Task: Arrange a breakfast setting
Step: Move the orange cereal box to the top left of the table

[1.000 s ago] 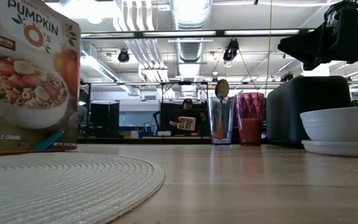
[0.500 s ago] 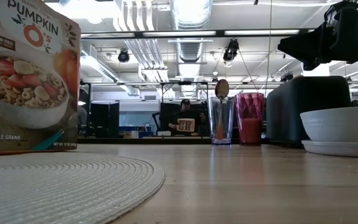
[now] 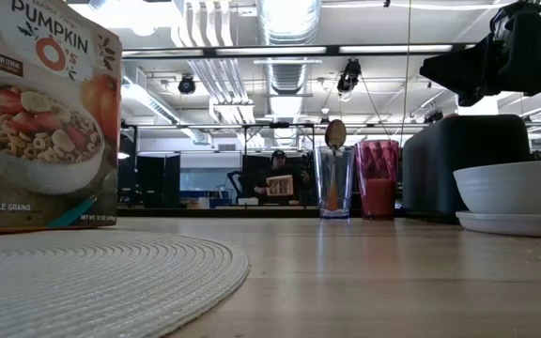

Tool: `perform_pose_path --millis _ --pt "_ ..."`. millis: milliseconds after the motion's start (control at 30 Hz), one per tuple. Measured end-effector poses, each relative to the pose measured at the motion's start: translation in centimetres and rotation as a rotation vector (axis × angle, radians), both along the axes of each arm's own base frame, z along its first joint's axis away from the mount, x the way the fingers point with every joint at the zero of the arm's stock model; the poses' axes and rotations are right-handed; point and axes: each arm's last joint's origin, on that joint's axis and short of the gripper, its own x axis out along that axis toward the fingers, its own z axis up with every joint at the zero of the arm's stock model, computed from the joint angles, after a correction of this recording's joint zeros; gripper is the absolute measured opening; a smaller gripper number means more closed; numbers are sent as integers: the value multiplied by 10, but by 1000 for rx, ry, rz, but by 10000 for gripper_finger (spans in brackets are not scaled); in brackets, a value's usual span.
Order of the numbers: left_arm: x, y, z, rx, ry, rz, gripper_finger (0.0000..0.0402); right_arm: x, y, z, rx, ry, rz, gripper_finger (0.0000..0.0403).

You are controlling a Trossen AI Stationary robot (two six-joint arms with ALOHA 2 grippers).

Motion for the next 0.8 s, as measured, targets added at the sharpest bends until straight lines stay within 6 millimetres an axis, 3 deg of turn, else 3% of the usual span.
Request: perform_pose_path --millis 300,633,800 --pt "-21 -15 -32 88 86 80 246 0 0 0 0 0 0 118" --pt "-27 -5 -87 305 166 79 246 0 0 0 0 0 0 118" --pt "-28 2 -104 412 127 74 246 0 0 0 0 0 0 118"
